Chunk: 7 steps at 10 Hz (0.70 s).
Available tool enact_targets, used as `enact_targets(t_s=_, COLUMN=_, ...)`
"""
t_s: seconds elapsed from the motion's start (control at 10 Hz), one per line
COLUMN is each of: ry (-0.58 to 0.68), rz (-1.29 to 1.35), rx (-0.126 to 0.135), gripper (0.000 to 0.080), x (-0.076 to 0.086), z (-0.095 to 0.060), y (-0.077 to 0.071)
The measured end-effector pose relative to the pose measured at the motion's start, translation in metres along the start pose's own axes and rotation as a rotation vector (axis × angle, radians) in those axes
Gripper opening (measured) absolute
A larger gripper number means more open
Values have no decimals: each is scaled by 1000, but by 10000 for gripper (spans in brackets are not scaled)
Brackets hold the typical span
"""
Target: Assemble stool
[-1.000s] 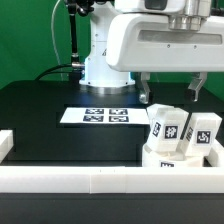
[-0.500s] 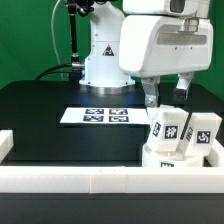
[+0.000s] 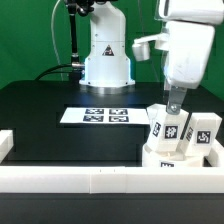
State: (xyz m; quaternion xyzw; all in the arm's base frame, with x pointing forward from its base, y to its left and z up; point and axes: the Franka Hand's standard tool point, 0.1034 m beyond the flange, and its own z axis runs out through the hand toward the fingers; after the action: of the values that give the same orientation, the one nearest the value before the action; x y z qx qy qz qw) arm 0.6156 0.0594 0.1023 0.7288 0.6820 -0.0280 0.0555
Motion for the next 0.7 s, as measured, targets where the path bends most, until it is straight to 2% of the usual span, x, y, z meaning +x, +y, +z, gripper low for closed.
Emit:
enact_targets(t_s=0.2, ry=-5, rz=-123, rx=0, gripper=649, x=-2, z=4, y=3)
enact_targets(t_s=0.4, ry=-13, rz=-224, rx=-12, gripper=649, x=-3, z=6, y=5)
enact_targets(t_s=0.7, ry=-15, rz=-219, rx=-4, gripper=649, x=-7, z=10, y=4)
